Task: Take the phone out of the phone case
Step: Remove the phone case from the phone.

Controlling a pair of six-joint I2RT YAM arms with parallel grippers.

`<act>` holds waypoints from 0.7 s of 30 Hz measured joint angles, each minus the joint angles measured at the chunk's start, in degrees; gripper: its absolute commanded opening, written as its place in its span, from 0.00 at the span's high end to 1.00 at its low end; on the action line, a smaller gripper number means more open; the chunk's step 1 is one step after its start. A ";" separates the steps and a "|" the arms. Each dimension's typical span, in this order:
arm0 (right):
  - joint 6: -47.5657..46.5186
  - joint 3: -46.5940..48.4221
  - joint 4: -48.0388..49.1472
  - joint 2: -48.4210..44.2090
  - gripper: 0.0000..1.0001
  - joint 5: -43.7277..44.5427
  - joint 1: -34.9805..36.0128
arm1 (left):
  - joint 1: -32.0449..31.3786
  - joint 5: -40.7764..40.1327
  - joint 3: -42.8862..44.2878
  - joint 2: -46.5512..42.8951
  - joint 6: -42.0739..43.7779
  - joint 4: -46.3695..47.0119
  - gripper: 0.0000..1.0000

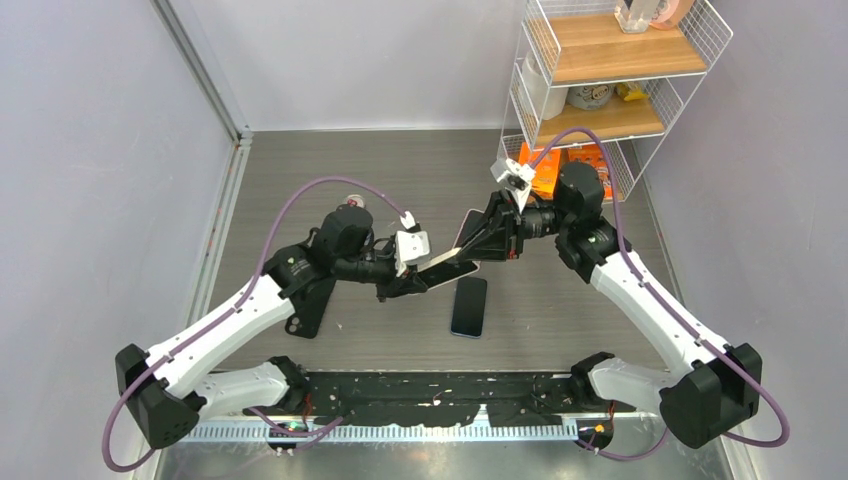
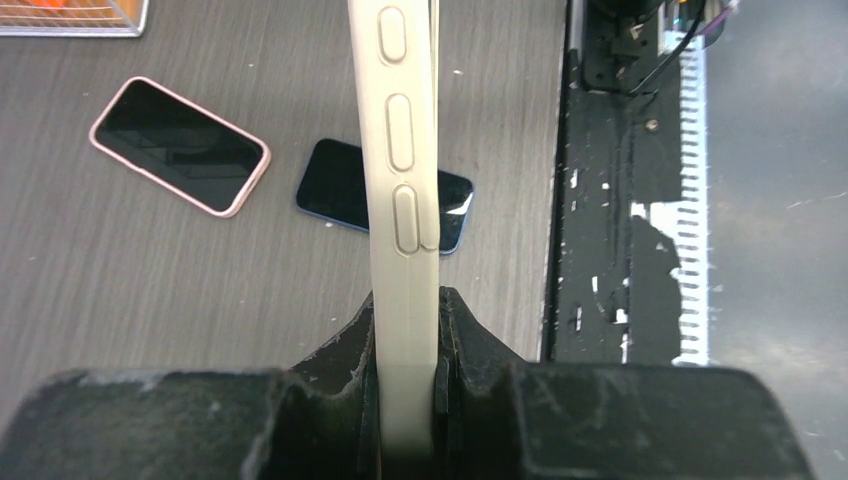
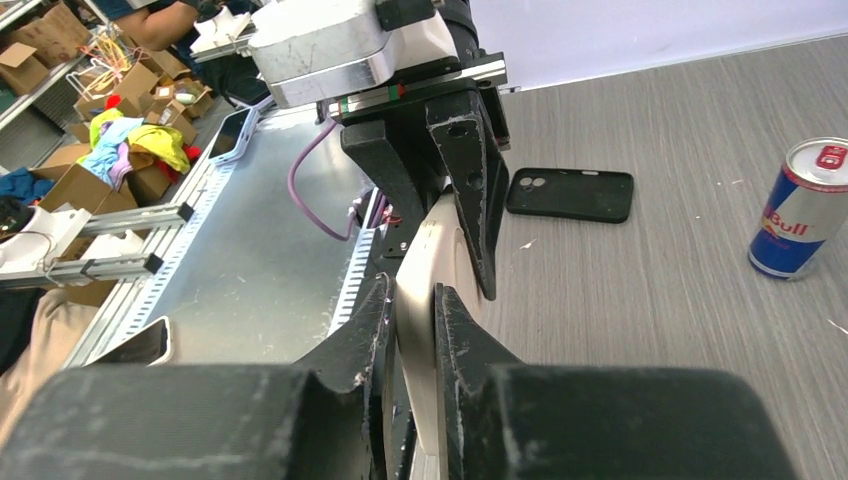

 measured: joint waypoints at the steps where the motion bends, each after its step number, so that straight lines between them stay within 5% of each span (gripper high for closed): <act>1: 0.31 -0.26 0.44 0.00 0.95 -0.28 0.00 | -0.44 -1.07 0.00 -0.28 0.87 -0.31 1.00; 21: 6.21 -1.92 8.39 4.44 0.95 -3.54 0.37 | -5.01 -15.85 0.00 -2.40 8.52 -3.37 1.00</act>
